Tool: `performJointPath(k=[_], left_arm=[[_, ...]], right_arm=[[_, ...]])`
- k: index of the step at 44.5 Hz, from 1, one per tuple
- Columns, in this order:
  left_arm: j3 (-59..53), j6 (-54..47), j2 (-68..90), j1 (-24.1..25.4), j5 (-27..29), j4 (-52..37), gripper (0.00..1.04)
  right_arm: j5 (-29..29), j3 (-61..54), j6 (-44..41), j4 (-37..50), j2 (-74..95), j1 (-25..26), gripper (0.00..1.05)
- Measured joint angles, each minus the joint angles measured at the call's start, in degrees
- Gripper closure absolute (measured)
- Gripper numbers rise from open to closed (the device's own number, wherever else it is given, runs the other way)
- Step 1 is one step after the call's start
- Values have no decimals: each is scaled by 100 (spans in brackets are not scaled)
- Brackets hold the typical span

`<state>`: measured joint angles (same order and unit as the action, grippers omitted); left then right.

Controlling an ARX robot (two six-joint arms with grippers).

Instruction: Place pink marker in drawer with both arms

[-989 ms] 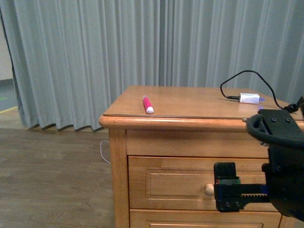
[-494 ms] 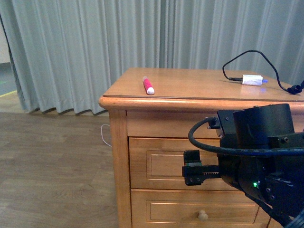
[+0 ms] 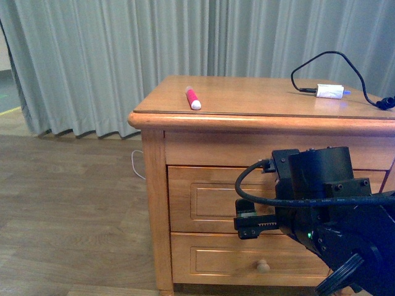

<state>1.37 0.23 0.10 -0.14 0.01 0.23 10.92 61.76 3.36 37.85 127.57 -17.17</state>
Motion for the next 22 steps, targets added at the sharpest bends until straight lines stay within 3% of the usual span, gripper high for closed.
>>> performJointPath(k=[14,22], left_arm=[[0,0,0,0,0,0,6],[0,0,0,0,0,0,6]], right_arm=[[83,-42,133,267,46,15,8],[232,-42,144,271,44,15,30]])
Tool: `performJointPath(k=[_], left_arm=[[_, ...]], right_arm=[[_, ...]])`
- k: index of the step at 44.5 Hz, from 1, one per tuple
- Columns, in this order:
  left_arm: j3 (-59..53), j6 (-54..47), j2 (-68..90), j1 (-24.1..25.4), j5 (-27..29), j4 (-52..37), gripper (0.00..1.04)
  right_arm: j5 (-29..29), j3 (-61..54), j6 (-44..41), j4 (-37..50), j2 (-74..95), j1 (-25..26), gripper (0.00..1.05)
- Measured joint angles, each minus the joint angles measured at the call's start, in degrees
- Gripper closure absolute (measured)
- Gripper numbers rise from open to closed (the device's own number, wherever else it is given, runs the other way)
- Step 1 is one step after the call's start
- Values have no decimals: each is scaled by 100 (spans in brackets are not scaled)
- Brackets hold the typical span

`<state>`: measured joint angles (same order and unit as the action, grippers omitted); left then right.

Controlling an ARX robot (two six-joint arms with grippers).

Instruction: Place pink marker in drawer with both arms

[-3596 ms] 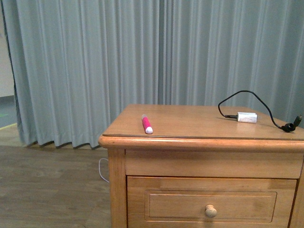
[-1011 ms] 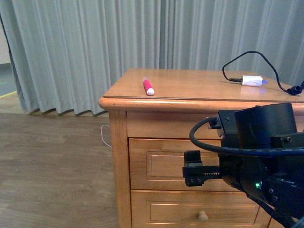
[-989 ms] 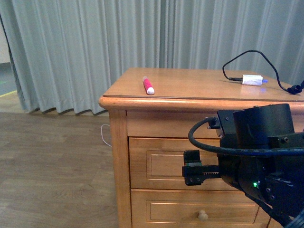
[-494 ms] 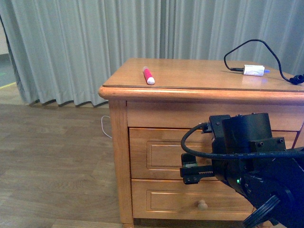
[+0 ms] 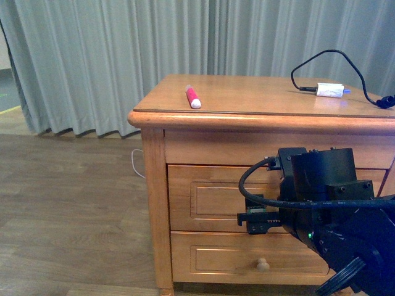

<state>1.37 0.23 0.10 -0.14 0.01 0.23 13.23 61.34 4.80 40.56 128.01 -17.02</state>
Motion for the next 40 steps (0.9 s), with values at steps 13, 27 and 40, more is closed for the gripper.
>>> performJointPath(k=[13,27,40], left_arm=[[0,0,0,0,0,0,6],[0,2,0,0,0,0,6],[0,0,0,0,-2,0,6]], right_arm=[[-48,7,-70,-92,0,-4,72],[-98,59,-39,-614,-151,2,82],[-393,-946,129,-813,-1010,-57,84]])
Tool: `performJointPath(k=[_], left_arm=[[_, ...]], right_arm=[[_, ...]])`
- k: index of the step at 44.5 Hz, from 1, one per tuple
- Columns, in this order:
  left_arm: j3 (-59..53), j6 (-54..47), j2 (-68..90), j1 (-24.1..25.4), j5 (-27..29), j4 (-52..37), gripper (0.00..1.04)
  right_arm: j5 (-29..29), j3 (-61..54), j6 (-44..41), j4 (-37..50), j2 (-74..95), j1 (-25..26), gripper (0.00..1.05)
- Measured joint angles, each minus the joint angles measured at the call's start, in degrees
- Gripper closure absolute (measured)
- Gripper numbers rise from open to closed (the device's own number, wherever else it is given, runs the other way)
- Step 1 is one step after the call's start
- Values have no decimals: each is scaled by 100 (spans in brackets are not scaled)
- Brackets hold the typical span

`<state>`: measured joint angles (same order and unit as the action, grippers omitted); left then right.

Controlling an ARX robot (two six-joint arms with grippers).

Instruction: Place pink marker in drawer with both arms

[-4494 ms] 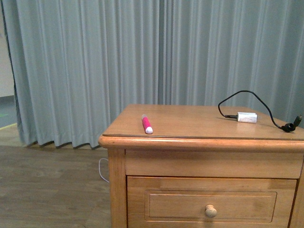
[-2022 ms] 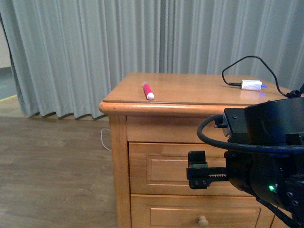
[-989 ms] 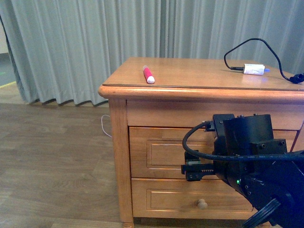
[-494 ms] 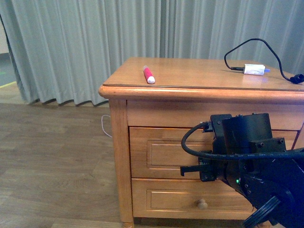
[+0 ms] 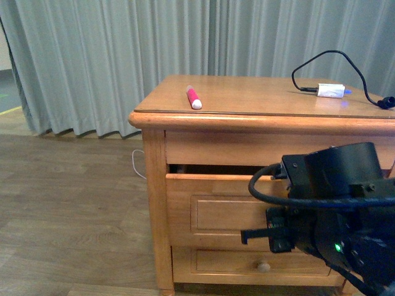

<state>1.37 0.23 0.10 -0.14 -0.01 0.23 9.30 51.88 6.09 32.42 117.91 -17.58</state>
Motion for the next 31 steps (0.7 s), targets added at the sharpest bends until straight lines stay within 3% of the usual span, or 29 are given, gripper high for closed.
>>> performJointPath(k=[17,25,31], left_arm=[[0,0,0,0,2,0,6],[0,0,0,0,2,0,6],[0,0,0,0,2,0,6]], right_arm=[[-365,-2208,76,251,-1574,-166,83],[-146,-2599,345,133,-2380,-127,49],[-391,-2889,518,-610,-3633,37,22]])
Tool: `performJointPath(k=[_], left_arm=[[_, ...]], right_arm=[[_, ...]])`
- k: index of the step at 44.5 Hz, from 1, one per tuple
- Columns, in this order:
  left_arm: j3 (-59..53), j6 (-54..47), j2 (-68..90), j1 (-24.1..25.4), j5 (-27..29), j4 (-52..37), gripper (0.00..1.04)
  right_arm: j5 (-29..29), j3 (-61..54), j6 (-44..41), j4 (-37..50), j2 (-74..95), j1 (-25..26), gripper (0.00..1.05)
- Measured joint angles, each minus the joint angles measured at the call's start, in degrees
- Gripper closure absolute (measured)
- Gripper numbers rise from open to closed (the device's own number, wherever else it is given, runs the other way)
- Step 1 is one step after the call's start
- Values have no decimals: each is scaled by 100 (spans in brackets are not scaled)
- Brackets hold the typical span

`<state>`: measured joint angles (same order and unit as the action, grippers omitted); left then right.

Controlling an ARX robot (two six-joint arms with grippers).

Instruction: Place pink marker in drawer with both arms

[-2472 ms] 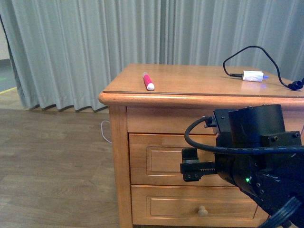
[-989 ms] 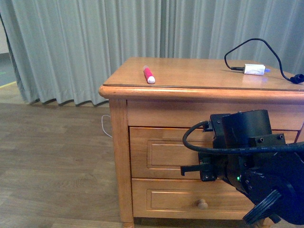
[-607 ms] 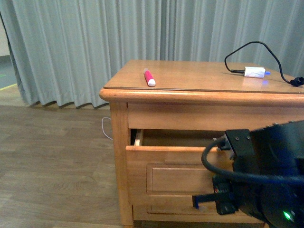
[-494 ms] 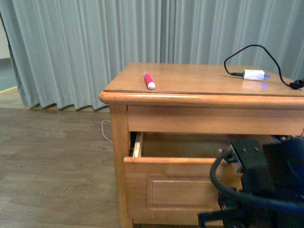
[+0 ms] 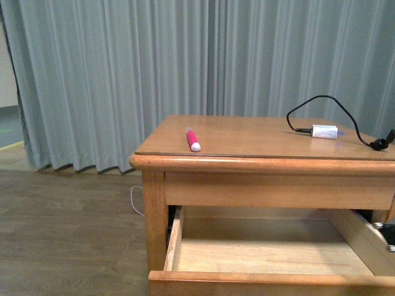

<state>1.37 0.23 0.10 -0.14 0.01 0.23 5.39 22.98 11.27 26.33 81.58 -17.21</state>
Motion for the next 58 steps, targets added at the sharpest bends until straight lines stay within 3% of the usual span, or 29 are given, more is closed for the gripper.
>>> performJointPath(k=[5,22,43,45,48,51,58], left_arm=[[0,0,0,0,0,0,6],[0,0,0,0,0,0,6],[7,63,28,-17,50,39,6],[210,470,372,-243,492,608,6],[415,944,1091,-614,879,691,6],[935,1150,2135,-986,1034,197,6],[1952,979,3871,-1176,1016,-763,6]], right_arm=[[-282,-103,33,-756,-1080,188,6],[-1412,367,-365,-3250,-4089,1370,8],[-1521,393,-439,-3429,-4194,1419,8],[-1521,393,-439,-3429,-4194,1419,8],[-1521,393,-439,-3429,-4197,1419,8],[-1521,393,-439,-3429,-4197,1419,8],[-1521,393,-439,-3429,-4194,1419,8]])
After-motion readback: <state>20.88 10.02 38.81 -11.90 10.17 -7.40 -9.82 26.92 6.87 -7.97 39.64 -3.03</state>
